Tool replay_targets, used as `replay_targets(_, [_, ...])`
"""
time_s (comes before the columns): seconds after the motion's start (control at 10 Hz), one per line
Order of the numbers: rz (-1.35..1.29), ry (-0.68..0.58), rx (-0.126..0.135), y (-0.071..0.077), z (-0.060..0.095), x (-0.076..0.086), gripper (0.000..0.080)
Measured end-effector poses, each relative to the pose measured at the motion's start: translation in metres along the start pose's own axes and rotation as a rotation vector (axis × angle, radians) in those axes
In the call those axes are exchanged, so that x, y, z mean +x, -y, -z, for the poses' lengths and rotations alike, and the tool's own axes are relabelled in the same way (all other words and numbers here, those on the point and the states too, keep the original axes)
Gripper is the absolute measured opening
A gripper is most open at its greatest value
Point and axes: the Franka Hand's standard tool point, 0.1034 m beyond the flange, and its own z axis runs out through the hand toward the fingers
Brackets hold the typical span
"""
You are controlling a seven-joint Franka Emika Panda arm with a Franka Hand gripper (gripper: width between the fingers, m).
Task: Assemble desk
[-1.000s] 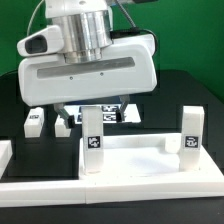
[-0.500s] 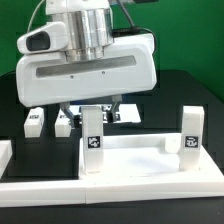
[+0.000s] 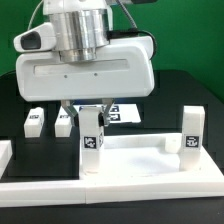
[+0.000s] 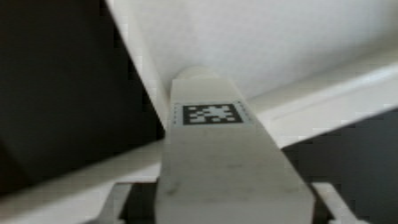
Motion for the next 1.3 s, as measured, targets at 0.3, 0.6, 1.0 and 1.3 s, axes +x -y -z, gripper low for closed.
replay_targets(0.3, [-0.599, 0.051, 0.028, 0.0003, -0.0016, -0.0038, 0.0290])
replay_targets(0.6, [-0.781, 0.064, 0.040, 0.0023, -0.0023, -0.0048, 0.0380])
replay_targets(1.0, [-0.305, 0.047, 0.044, 0.0016, -0.0026, -0.0040, 0.0625])
replay_targets(1.3, [-0.023, 0.045, 0.047, 0.0003, -0.0045, -0.0051, 0.0648])
